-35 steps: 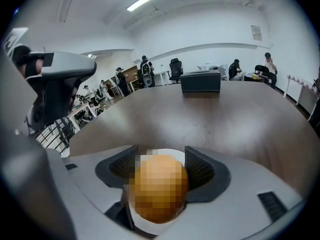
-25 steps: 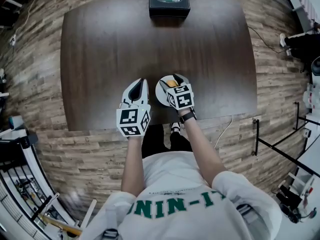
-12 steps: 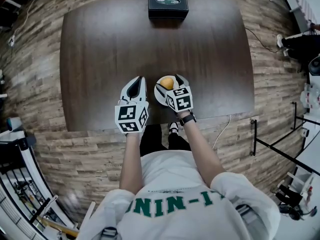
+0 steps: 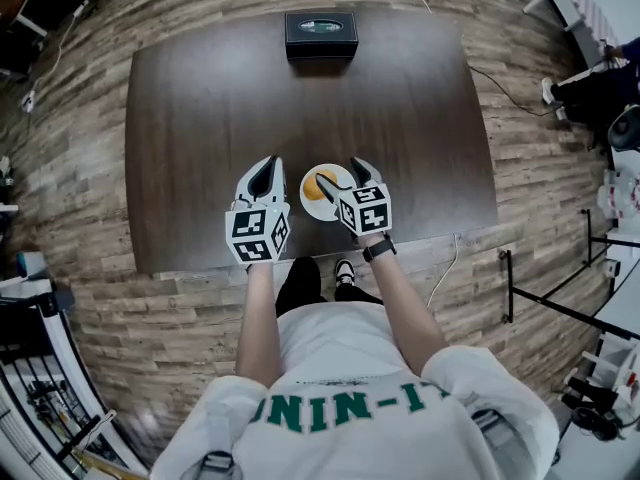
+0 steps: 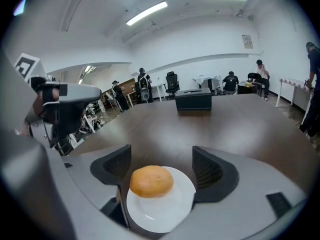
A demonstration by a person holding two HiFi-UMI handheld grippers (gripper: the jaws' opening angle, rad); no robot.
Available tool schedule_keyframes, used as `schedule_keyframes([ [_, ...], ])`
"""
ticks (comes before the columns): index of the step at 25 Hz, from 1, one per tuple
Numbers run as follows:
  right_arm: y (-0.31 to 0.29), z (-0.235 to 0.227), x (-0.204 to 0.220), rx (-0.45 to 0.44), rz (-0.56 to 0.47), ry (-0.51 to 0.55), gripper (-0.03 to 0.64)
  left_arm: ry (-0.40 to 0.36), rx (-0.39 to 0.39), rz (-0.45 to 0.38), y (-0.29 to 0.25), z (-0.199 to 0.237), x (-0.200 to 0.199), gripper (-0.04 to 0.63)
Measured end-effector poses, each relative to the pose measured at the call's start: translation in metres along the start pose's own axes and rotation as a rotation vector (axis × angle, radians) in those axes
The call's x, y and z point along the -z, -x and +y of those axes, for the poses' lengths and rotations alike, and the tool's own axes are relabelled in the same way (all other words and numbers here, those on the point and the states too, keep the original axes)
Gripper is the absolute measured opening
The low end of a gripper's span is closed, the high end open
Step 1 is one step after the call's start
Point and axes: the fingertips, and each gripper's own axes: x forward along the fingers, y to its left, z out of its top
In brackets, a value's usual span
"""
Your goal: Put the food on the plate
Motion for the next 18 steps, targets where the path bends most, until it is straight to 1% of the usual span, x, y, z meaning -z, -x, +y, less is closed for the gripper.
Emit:
schedule_keyframes([
  [2, 0.012, -0.005, -0.013, 0.007, -0.036, -0.006, 0.393, -0.011, -0.001, -0.013, 0.002, -0.006, -0.007, 0.014],
  [6, 0.042, -0.013, -0.042, 0.018, -0.117, -0.010, 0.365, -0.040, -0.002, -0.044, 0.011, -0.021, -0.023, 0.014],
  [13, 0.100, -0.020, -0.097, 0.017, -0.273, -0.009, 0.291, -0.096, -0.006, -0.110, 0.027, -0.047, -0.058, 0.014],
  [15, 0.118, -0.021, -0.113, 0.026, -0.314, 0.015, 0.268, -0.110, -0.005, -0.131, 0.032, -0.057, -0.068, 0.014],
  [18, 0.148, -0.020, -0.137, 0.058, -0.381, 0.078, 0.227, -0.128, -0.005, -0.161, 0.039, -0.071, -0.085, 0.014],
])
